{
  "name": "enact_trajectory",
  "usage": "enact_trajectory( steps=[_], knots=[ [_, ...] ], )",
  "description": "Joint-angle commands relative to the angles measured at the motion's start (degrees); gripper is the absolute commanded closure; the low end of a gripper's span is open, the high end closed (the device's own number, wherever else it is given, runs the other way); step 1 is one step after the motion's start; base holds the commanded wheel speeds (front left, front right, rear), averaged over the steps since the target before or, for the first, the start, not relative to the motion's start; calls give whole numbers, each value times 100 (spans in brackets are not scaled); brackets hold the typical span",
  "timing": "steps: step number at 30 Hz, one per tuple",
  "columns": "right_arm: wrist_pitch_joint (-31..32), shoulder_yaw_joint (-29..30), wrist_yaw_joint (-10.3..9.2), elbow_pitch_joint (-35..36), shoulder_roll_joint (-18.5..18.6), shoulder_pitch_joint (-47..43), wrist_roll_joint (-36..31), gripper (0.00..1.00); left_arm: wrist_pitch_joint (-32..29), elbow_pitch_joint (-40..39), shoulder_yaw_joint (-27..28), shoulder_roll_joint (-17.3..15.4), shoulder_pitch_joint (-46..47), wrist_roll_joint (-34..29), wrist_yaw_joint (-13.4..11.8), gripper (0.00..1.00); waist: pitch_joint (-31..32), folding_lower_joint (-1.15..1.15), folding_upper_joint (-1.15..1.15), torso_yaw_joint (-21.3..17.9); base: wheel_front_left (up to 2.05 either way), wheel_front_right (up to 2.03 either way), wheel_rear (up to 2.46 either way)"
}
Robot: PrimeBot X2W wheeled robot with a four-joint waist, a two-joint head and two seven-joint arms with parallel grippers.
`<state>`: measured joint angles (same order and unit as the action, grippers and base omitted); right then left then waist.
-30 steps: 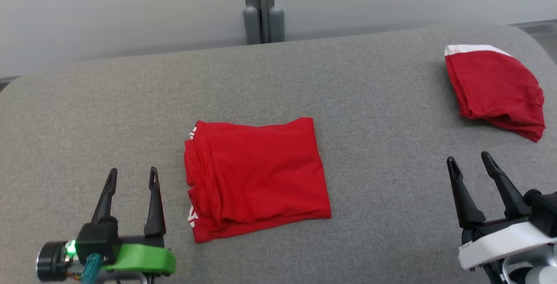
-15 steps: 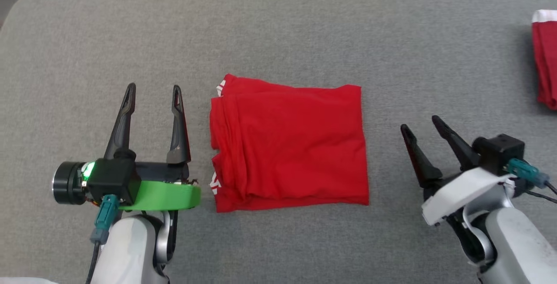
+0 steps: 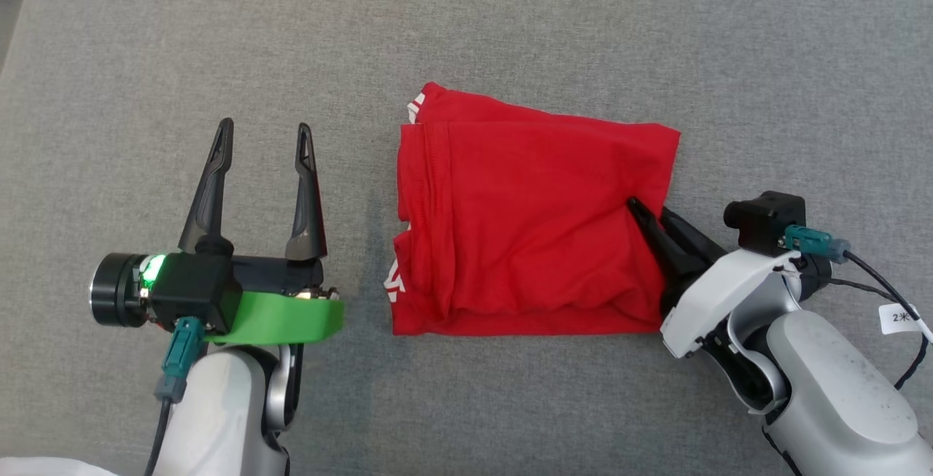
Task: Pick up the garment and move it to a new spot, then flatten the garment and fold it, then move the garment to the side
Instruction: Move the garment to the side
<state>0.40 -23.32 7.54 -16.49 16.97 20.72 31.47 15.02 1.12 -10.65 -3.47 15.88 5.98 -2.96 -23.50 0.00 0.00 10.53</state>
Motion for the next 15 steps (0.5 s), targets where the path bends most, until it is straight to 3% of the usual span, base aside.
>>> enact_trajectory(
  steps=[1,8,15],
  knots=[
    [6,-75,-13,-93,54,-127,37,100,16,-20,37,-20,71,-69,30,0,20,0,0,-167,0,0,0],
    [-353,-13,-13,415,410,42,-33,100,17,-89,21,-107,95,-223,144,0,53,0,0,-965,0,0,0],
    [-596,299,-12,532,1115,399,96,100,16,-179,-153,-176,390,-391,277,0,-157,0,0,-1695,0,0,0]
  ],
)
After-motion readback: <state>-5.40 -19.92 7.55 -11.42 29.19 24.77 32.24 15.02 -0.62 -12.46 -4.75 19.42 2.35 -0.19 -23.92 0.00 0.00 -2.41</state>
